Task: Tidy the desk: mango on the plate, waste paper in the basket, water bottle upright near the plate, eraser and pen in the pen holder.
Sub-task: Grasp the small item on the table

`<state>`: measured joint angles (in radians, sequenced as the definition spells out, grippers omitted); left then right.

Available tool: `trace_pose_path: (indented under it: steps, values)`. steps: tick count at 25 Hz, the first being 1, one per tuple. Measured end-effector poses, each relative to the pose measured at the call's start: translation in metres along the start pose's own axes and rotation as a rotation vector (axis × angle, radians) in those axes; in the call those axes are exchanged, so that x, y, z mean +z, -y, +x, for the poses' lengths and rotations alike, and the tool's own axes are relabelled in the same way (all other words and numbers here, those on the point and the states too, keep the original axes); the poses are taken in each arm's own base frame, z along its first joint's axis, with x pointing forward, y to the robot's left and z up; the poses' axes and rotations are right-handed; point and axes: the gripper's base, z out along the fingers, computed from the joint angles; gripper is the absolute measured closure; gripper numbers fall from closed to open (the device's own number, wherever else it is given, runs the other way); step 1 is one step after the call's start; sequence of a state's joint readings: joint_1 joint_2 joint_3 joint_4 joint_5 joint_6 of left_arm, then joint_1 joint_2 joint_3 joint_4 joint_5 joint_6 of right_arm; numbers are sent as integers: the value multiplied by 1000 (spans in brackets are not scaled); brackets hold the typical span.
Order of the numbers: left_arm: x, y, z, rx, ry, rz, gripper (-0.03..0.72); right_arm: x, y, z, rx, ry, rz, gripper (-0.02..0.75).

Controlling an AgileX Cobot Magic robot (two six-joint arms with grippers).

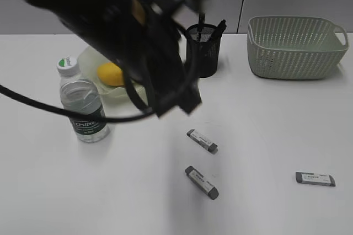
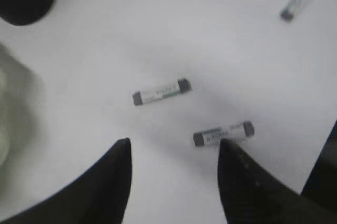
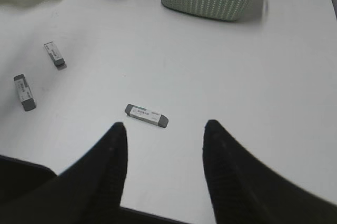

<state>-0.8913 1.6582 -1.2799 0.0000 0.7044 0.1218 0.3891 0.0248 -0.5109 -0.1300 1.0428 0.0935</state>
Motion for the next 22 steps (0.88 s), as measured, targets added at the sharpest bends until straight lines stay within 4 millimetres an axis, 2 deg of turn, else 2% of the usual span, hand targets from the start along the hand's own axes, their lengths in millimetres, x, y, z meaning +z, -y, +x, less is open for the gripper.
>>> trace_pose_path:
  steps: [3,6,10,13,17,22]
  values:
    - [48,13,13,206,-166,47,287,0,0,0,0,0,-1,358]
    - [76,19,24,319,-243,99,286,0,0,0,0,0,-1,358]
    - [91,31,28,612,-220,239,286,0,0,0,0,0,-1,358]
    - [98,34,26,754,-159,257,289,0,0,0,0,0,-1,358]
    - [112,35,26,815,-135,249,311,0,0,0,0,0,-1,358]
    - [136,36,38,833,-185,279,346,0,0,0,0,0,-1,360]
